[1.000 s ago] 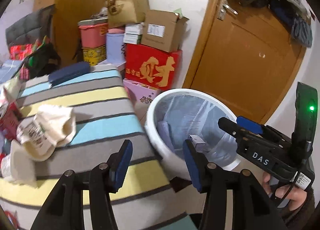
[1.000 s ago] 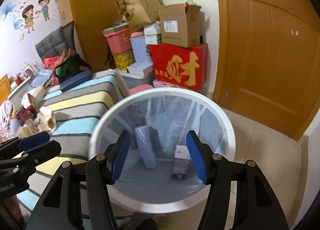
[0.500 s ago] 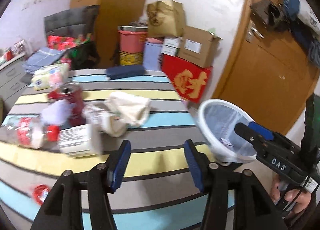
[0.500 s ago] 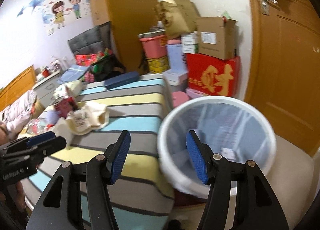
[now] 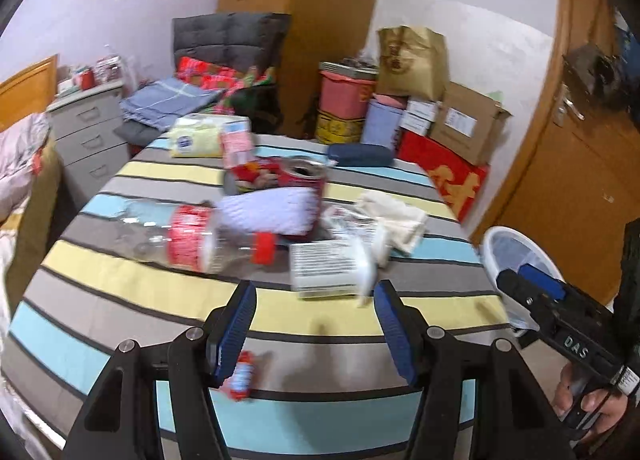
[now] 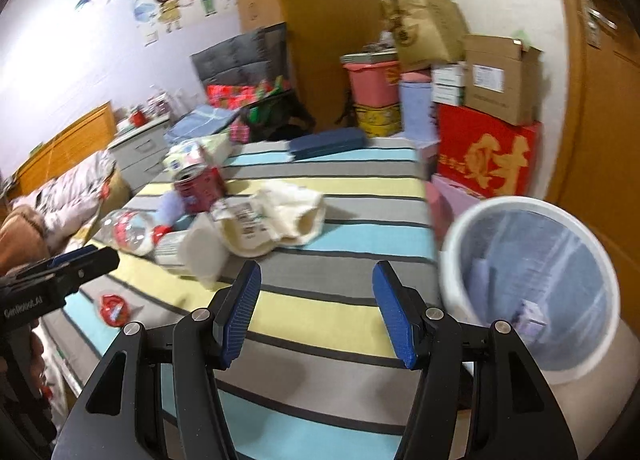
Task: Collect trash
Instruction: 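Move both open tools back over the table, then grasp the clear red-labelled bottle with the left tool while the right tool grasps the white yogurt cup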
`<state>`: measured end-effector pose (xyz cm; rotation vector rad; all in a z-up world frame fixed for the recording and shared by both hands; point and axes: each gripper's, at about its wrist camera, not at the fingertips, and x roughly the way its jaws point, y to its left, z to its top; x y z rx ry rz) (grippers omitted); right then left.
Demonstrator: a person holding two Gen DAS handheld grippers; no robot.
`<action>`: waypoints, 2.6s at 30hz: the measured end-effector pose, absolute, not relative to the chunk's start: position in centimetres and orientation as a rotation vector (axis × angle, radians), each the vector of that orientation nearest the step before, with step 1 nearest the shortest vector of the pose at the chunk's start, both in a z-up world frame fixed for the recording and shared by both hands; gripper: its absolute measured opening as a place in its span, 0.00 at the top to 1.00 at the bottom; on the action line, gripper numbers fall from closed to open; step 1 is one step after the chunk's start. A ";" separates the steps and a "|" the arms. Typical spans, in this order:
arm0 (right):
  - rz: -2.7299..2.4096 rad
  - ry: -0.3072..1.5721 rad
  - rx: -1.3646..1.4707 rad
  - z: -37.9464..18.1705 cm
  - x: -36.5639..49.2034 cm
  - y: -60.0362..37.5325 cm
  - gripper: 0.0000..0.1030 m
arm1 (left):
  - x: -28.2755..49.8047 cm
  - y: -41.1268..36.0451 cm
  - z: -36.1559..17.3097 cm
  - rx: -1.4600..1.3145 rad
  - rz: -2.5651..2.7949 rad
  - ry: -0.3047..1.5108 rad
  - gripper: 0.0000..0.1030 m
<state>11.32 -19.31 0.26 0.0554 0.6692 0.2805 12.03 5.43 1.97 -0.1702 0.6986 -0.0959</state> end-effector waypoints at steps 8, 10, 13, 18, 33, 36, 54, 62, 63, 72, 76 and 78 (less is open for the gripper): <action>0.425 0.703 0.017 -0.5 12.3 -14.4 0.42 | 13.2 10.5 0.6 -0.197 -0.007 0.732 0.37; 0.452 0.716 0.014 -0.8 12.7 -13.4 0.42 | 13.6 11.3 0.3 -0.198 -0.003 0.736 0.36; 0.480 0.739 -0.005 -1.4 13.4 -12.1 0.42 | 14.8 12.4 -0.4 -0.203 0.008 0.754 0.35; 0.520 0.772 -0.023 -2.0 14.3 -10.4 0.42 | 17.0 13.0 -1.3 -0.215 -0.002 0.784 0.35; 0.582 0.807 0.018 -2.6 14.8 -9.1 0.56 | 20.8 17.8 -2.4 -0.460 0.055 0.809 0.24; 0.592 0.807 0.012 -2.7 14.9 -9.0 0.67 | 21.4 18.3 -2.2 -0.480 0.079 0.802 0.24; 0.556 0.790 0.046 -2.7 15.0 -10.2 0.88 | 25.5 15.1 -3.4 -0.382 0.110 0.881 0.24; 0.567 0.787 0.052 -2.8 14.9 -10.2 0.88 | 24.5 16.8 -5.0 -0.357 0.124 0.942 0.40; 0.569 0.788 0.052 -2.9 14.8 -10.2 0.88 | 24.3 17.0 -5.0 -0.359 0.123 0.941 0.40; 0.561 0.796 0.050 -3.0 14.9 -10.2 0.88 | 25.2 16.8 -3.9 -0.287 0.113 0.896 0.35; 0.556 0.792 0.047 -3.0 14.9 -10.2 0.88 | 25.5 16.9 -3.8 -0.296 0.111 0.889 0.40; 0.552 0.791 0.048 -3.0 14.9 -10.2 0.88 | 25.4 16.6 -3.8 -0.286 0.106 0.889 0.41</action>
